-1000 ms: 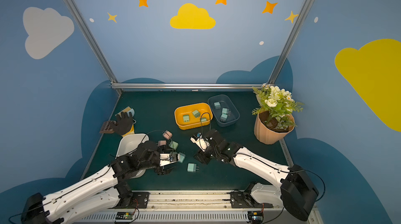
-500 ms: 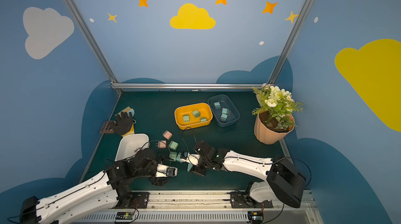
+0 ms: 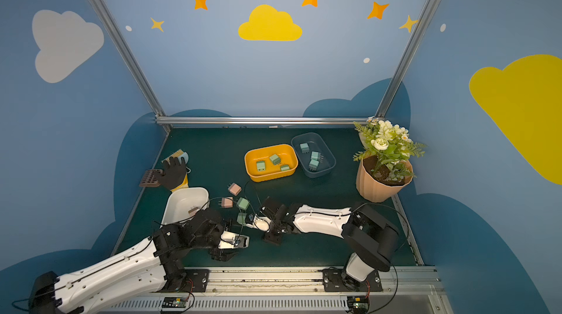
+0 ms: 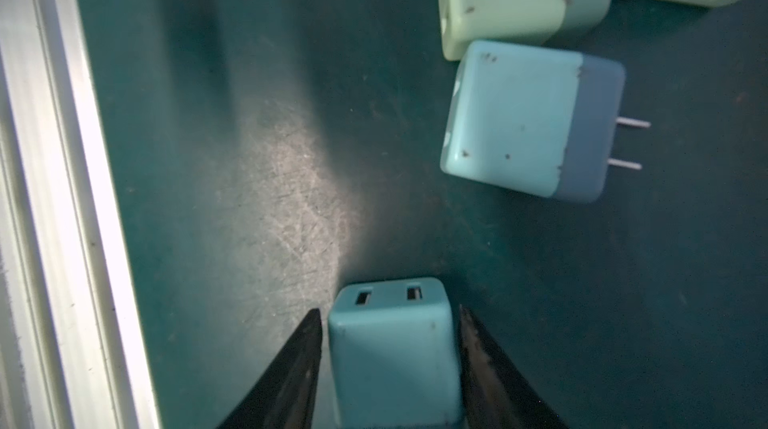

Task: Place the plugs by color into the storage box
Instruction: Pick up the plug from the center of the board.

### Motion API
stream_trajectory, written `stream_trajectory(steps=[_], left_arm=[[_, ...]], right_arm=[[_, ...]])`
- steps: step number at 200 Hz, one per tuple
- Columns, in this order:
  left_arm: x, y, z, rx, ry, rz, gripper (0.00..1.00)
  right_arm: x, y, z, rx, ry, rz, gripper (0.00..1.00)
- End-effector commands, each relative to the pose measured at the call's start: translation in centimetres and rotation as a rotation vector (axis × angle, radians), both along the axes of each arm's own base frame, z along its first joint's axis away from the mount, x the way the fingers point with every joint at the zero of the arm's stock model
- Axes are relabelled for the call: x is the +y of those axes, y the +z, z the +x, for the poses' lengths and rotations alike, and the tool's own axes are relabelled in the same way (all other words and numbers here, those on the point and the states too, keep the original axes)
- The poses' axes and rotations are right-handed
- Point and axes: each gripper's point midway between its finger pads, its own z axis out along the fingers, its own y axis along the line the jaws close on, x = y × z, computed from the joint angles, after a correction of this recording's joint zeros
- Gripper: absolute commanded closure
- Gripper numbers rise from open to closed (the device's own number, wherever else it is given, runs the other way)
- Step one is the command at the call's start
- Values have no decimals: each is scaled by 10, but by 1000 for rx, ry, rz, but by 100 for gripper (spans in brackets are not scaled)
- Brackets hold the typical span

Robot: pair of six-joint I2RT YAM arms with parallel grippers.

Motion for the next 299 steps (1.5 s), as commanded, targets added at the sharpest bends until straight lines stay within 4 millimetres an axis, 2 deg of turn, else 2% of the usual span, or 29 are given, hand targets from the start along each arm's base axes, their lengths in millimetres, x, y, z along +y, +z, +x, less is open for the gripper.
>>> stream_trajectory(steps=[1, 24, 55, 79, 110, 136, 171, 195, 215, 227, 242, 271, 299], left_arm=[[4, -1, -2, 8, 1, 23, 9], [3, 0, -2, 2, 0, 9, 9], [3, 1, -1, -6, 0, 6, 9], [3, 4, 5, -54, 2, 4, 10], [-2, 15, 10, -113, 1, -59, 10], [-8, 22, 13, -152, -10, -101, 9], [-21, 33, 23, -213, -22, -161, 8], [-36, 28, 34, -235, -40, -172, 4], [-53, 25, 46, -208, -29, -185, 4], [-66, 25, 53, -186, -15, -199, 5], [-85, 30, 69, -207, 14, -261, 5], [-118, 42, 113, -252, 104, -349, 4], [-138, 46, 153, -298, 196, -340, 4]], right_arm=[[1, -4, -3, 5, 20, -29, 47], [2, -5, 0, -3, 10, -53, 53], [-1, 5, 9, -56, -9, -53, 60], [-5, 20, 17, -67, -87, -18, 76], [-5, 40, 25, -72, -135, 67, 77], [-10, 55, 43, -102, -228, 99, 82], [-23, 83, 82, -118, -418, 165, 86], [-36, 101, 114, -139, -567, 216, 87], [-49, 112, 145, -199, -689, 213, 100], [-58, 119, 166, -249, -773, 208, 100], [-63, 132, 193, -312, -834, 236, 100], [-75, 162, 248, -429, -945, 303, 100], [-97, 165, 291, -500, -1094, 291, 100]])
